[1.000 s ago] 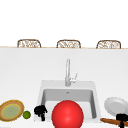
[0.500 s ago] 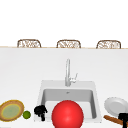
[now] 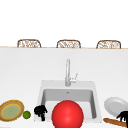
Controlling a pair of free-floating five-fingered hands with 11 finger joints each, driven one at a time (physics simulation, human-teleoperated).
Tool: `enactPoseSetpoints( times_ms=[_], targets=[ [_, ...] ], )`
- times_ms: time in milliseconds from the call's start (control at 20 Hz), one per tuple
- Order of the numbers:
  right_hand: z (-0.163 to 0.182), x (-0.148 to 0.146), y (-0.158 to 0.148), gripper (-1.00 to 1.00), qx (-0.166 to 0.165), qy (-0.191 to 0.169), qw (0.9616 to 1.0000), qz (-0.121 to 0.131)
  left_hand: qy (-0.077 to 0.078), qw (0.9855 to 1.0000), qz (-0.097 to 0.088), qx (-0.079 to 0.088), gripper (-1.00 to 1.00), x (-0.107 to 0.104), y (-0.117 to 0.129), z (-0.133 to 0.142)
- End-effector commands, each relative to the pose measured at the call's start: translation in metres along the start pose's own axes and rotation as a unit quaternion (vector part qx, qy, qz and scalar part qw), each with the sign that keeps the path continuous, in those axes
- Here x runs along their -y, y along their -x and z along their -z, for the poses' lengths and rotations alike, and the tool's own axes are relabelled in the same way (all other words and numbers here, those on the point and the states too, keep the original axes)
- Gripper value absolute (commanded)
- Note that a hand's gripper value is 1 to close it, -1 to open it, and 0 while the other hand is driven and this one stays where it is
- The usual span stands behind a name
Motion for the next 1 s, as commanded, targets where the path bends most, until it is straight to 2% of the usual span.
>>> enactPoseSetpoints(
  times_ms=[0,50,200,350,650,750,950],
  targets=[
    [0.015,0.007,0.016,-1.00,0.008,-0.002,0.9996,-0.027,0.000,1.0000,0.000,0.000,0.00,0.000,0.000,0.000],
    [0.010,0.010,0.016,-1.00,0.017,-0.012,0.9995,-0.022,0.000,1.0000,0.000,0.000,0.00,0.000,0.000,0.000],
    [-0.008,0.015,0.015,-1.00,0.034,-0.055,0.9978,0.015,0.000,1.0000,0.000,0.000,0.00,0.000,0.000,0.000],
    [-0.027,0.023,0.011,-1.00,0.035,-0.073,0.9965,0.022,0.000,1.0000,0.000,0.000,0.00,0.000,0.000,0.000],
    [-0.056,0.045,0.002,-1.00,0.022,-0.055,0.9982,0.011,0.000,1.0000,0.000,0.000,0.00,0.000,0.000,0.000],
    [-0.061,0.050,-0.007,-1.00,0.009,-0.039,0.9991,0.012,0.000,1.0000,0.000,0.000,0.00,0.000,0.000,0.000],
    [-0.061,0.054,-0.026,-1.00,-0.016,-0.009,0.9998,-0.009,0.000,1.0000,0.000,0.000,0.00,0.000,0.000,0.000]
  ],
)
